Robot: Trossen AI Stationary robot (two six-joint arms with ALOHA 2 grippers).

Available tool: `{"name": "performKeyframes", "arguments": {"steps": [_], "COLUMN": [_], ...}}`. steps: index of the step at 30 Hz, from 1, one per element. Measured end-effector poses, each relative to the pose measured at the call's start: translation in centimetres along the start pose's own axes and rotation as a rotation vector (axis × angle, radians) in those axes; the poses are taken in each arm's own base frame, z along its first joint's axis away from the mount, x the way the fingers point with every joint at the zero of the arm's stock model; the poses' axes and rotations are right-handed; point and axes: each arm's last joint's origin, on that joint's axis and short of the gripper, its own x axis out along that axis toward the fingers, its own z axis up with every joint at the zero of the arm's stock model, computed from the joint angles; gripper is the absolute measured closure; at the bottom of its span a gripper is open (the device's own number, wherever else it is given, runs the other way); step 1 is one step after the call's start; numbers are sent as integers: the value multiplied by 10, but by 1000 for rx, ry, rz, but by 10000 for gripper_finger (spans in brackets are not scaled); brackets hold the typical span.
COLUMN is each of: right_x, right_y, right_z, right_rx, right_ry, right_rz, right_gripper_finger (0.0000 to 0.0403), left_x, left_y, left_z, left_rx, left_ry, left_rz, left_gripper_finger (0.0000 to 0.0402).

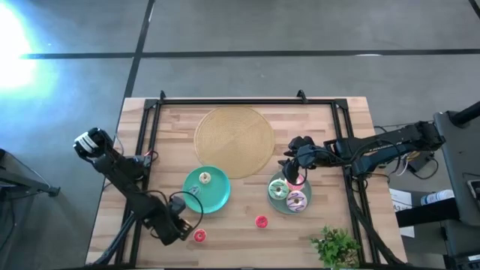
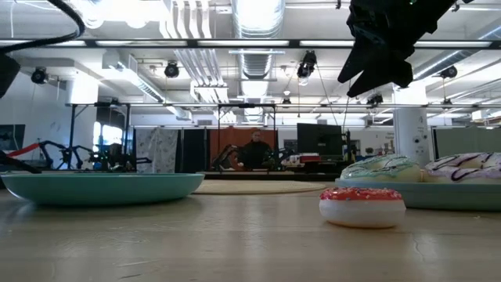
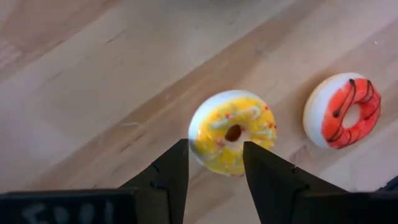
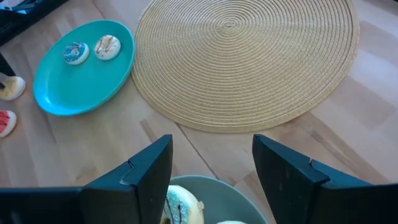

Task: Pick & Place donuts
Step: Put the small yellow donut on the light green plate

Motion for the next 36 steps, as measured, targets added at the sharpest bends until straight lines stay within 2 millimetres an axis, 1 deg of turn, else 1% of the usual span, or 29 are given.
{"name": "performKeyframes", "arguments": {"steps": [5, 8, 10, 13, 14, 15, 18, 21, 25, 30, 33, 36], "right_x": [0, 0, 0, 0, 0, 0, 0, 0, 0, 0, 0, 0], "right_y": [0, 0, 0, 0, 0, 0, 0, 0, 0, 0, 0, 0], "right_z": [0, 0, 0, 0, 0, 0, 0, 0, 0, 0, 0, 0], "right_rx": [2, 10, 17, 19, 19, 18, 18, 12, 4, 3, 3, 3], "right_ry": [0, 0, 0, 0, 0, 0, 0, -1, -1, -1, -1, -1], "right_rz": [0, 0, 0, 0, 0, 0, 0, -1, -1, -1, -1, -1], "right_gripper_finger": [188, 188, 188, 188, 188, 188, 188, 188, 188, 188, 188, 188], "left_x": [9, 11, 11, 11, 11, 11, 6, -6, -14, -9, -9, -8], "left_y": [5, 8, 8, 9, 9, 9, 4, -6, -13, -16, -14, -11], "left_z": [1, 2, 2, 3, 4, 5, 8, 11, 22, 42, 53, 59], "left_rx": [-14, -25, -26, -26, -31, -36, -46, -60, -80, -74, -85, -90], "left_ry": [3, -9, -19, -44, -58, -98, -179, -270, -402, -399, -411, -389], "left_rz": [-11, -8, -10, -12, -16, -27, -70, -162, -219, -164, -119, -65], "left_gripper_finger": [277, 291, 313, 363, 381, 390, 397, 400, 400, 401, 401, 401]}}
